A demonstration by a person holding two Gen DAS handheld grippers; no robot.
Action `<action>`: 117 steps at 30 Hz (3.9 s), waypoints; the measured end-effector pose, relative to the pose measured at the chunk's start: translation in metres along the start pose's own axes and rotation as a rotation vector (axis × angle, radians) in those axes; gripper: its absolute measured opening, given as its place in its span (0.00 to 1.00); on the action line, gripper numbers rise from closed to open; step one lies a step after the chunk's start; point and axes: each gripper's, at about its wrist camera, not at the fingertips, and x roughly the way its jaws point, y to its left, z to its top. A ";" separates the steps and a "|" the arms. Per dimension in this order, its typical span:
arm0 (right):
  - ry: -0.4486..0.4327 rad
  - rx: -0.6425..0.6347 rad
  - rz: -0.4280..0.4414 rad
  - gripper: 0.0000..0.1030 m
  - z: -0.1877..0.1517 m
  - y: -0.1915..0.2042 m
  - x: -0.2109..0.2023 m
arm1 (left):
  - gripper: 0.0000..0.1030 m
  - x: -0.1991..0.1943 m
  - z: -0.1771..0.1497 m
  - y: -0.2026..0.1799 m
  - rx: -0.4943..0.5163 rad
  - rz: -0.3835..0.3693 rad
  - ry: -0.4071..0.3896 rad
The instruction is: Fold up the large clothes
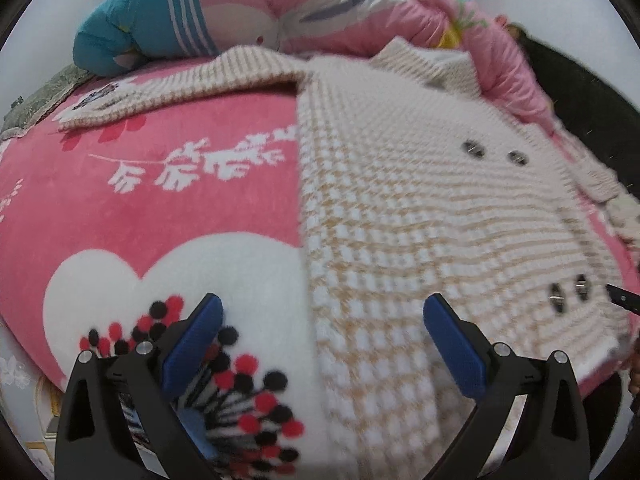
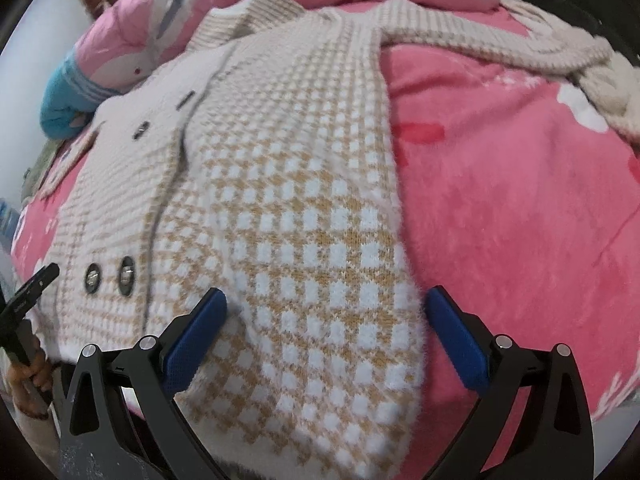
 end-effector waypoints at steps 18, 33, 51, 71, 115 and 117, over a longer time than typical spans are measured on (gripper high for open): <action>0.008 0.140 0.261 0.65 -0.010 -0.038 -0.026 | 0.55 -0.002 -0.009 0.002 -0.051 -0.138 -0.039; 0.124 0.250 0.417 0.33 -0.027 -0.048 -0.011 | 0.37 -0.001 -0.021 0.007 -0.104 -0.190 0.077; -0.162 -0.013 0.264 0.04 -0.017 0.004 -0.134 | 0.07 -0.110 -0.002 -0.038 0.132 0.019 -0.118; 0.070 -0.030 -0.070 0.54 -0.092 -0.022 -0.090 | 0.42 -0.095 -0.110 -0.030 0.126 0.025 0.177; -0.002 -0.374 0.260 0.80 0.057 0.201 0.051 | 0.81 -0.038 0.060 0.107 -0.287 0.148 -0.143; -0.015 -0.388 0.250 0.80 0.056 0.207 0.055 | 0.82 -0.039 0.064 0.130 -0.360 0.161 -0.155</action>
